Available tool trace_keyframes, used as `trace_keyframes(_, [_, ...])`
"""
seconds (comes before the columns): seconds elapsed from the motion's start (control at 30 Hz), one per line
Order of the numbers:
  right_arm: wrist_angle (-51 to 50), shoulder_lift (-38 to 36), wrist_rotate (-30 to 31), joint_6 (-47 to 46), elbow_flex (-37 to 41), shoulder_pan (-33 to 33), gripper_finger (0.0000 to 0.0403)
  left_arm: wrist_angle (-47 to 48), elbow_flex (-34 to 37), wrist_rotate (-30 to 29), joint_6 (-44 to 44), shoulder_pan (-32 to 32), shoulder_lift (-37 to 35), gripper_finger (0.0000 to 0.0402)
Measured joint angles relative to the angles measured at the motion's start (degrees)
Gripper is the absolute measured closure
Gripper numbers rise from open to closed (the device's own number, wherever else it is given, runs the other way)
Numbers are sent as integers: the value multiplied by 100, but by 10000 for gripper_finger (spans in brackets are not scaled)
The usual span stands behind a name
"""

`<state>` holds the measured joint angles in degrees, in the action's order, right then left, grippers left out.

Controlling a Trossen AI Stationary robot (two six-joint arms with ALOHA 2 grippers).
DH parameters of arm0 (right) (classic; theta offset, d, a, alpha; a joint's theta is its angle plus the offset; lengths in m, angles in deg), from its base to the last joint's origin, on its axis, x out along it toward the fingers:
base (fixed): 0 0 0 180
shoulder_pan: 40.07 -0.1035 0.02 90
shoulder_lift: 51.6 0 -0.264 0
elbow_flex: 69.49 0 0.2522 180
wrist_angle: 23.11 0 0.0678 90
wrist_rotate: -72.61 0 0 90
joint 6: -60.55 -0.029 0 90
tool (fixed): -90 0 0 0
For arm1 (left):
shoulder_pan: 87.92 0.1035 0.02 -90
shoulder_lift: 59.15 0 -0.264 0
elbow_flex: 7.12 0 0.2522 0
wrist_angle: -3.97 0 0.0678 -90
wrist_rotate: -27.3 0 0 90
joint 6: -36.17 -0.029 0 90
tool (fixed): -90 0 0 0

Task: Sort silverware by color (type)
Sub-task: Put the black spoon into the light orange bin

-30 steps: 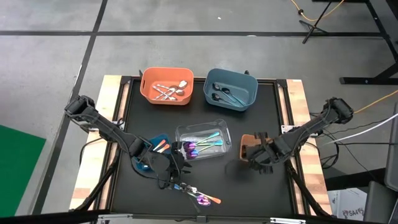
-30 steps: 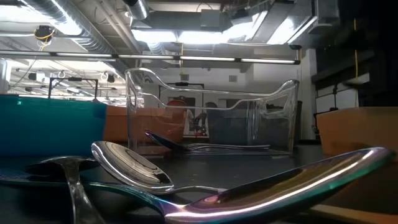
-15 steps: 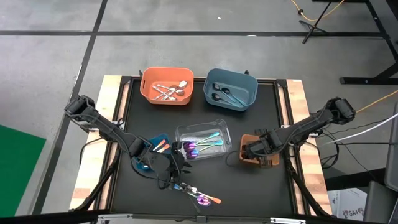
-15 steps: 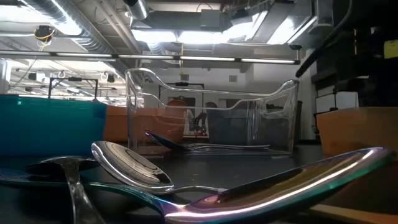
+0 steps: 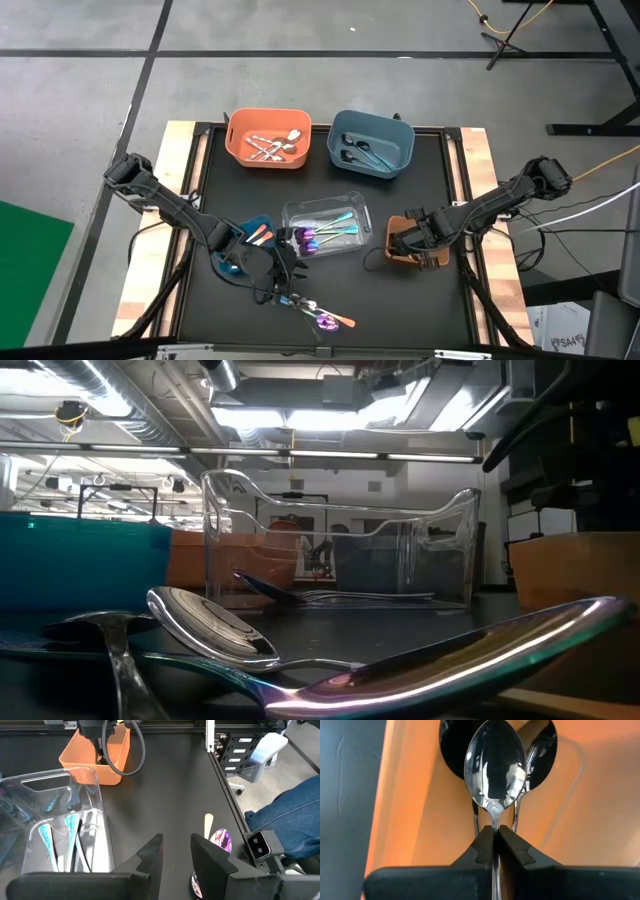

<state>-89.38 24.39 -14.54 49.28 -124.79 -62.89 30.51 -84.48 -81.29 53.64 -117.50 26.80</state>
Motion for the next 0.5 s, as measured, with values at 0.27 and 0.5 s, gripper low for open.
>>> trace_keyframes(0.27, [0, 2, -2, 2, 0, -1, 348, 0, 0, 0, 0, 0, -2, 308])
trace_keyframes(0.5, [-2, 2, -2, 2, 0, -1, 319, -2, 0, 0, 2, 0, -2, 308])
